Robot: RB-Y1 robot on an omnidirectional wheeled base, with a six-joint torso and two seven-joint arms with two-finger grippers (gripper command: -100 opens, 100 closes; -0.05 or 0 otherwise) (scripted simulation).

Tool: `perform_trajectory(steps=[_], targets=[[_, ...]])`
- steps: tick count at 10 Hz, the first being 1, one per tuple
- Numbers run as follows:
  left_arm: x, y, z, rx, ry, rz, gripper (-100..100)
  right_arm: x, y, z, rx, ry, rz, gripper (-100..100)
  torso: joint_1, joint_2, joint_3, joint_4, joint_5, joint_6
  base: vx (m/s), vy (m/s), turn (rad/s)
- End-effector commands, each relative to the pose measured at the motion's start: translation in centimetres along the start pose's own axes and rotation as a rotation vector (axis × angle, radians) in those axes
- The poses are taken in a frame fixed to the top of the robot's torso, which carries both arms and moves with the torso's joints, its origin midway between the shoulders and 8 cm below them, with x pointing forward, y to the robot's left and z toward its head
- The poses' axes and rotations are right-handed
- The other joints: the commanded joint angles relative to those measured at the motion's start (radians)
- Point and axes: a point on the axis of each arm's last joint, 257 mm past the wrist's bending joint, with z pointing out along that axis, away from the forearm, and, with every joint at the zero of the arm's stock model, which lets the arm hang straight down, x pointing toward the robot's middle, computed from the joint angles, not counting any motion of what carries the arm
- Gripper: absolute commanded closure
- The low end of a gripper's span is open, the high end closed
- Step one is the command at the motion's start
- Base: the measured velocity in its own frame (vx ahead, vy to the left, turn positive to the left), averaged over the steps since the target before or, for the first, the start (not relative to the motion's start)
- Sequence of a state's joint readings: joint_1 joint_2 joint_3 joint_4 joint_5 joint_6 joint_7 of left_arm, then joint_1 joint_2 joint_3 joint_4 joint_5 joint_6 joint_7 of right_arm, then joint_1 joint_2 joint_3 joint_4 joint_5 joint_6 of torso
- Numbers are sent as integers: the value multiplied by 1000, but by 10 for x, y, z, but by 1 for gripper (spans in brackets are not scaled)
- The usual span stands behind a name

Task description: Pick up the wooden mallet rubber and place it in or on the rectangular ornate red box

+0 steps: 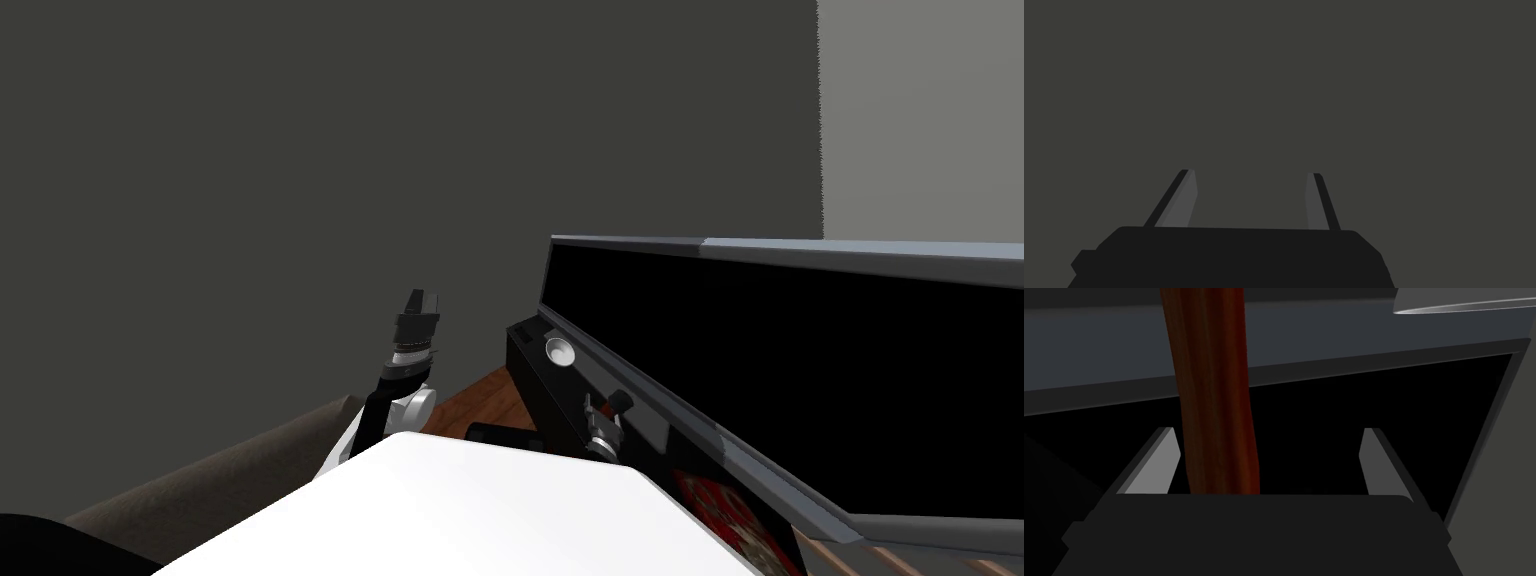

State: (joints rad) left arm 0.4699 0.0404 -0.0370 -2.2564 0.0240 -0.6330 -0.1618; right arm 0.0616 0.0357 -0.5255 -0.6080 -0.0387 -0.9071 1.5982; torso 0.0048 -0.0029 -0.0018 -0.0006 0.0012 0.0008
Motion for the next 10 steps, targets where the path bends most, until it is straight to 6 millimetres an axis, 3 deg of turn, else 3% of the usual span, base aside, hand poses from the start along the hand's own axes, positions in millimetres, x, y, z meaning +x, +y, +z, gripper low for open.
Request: perform_trajectory(steps=[1,3,4,8,9,10], targets=[[0,0,0,0,0,0,0,-4,15,3,-27,-5,-5,-100,0,0,0,0,0,0,52,58,-178],[0,0,0,0,0,0,0,-3,14,4,-25,-6,-4,-100,-3,2,1,1,0,-1,8,9,-26],[0,0,0,0,0,0,0,-3,14,4,-25,-5,-5,100,-4,3,2,1,-1,-1,0,0,0],[0,0,0,0,0,0,0,-3,14,4,-25,-5,-5,100,-4,4,2,1,-1,-1,0,0,0],[0,0,0,0,0,0,0,-3,14,4,-25,-4,-5,0,-4,4,3,1,-1,-1,0,0,0],[0,0,0,0,0,0,0,1,-31,-3,63,5,9,100,-4,4,3,1,-1,-1,-53,-57,390]])
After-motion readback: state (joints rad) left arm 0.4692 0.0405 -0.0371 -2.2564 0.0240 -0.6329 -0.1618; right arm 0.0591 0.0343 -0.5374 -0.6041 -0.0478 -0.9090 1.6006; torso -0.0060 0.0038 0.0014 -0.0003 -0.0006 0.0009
